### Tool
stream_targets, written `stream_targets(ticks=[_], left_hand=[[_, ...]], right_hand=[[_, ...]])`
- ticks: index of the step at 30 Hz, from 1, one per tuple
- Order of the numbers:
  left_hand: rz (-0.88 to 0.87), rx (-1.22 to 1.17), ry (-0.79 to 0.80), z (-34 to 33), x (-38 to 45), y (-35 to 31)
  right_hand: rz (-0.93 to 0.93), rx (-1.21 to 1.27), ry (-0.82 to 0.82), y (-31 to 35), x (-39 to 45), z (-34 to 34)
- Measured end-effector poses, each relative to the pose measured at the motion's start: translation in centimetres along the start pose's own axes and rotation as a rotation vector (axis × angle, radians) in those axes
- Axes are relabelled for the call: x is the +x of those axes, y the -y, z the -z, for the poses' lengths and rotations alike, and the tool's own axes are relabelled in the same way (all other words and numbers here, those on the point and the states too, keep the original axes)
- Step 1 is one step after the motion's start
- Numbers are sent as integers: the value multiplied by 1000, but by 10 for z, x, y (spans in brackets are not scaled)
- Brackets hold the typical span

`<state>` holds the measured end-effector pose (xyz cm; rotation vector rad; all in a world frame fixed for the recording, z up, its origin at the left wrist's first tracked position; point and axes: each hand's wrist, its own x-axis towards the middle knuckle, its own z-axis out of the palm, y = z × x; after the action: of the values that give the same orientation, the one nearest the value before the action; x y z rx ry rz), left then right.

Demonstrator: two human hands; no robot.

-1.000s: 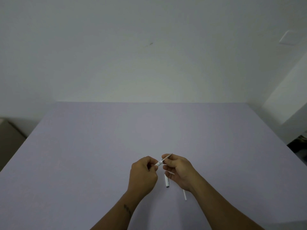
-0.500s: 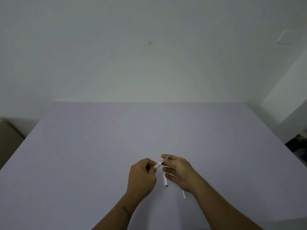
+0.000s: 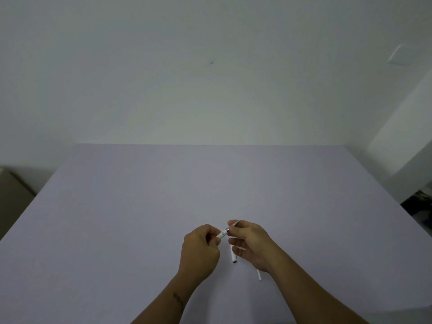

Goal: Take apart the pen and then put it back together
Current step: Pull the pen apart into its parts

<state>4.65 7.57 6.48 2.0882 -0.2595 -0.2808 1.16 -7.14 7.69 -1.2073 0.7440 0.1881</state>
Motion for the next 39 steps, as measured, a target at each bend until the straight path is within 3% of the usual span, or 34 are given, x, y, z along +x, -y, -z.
stream_targets(ticks=[27, 39], left_hand=[[12, 22, 13, 0, 0, 4], [34, -19, 19, 1, 3, 0]], right_hand=[[17, -59, -22, -3, -2, -2], [3, 81, 24, 2, -3, -1]])
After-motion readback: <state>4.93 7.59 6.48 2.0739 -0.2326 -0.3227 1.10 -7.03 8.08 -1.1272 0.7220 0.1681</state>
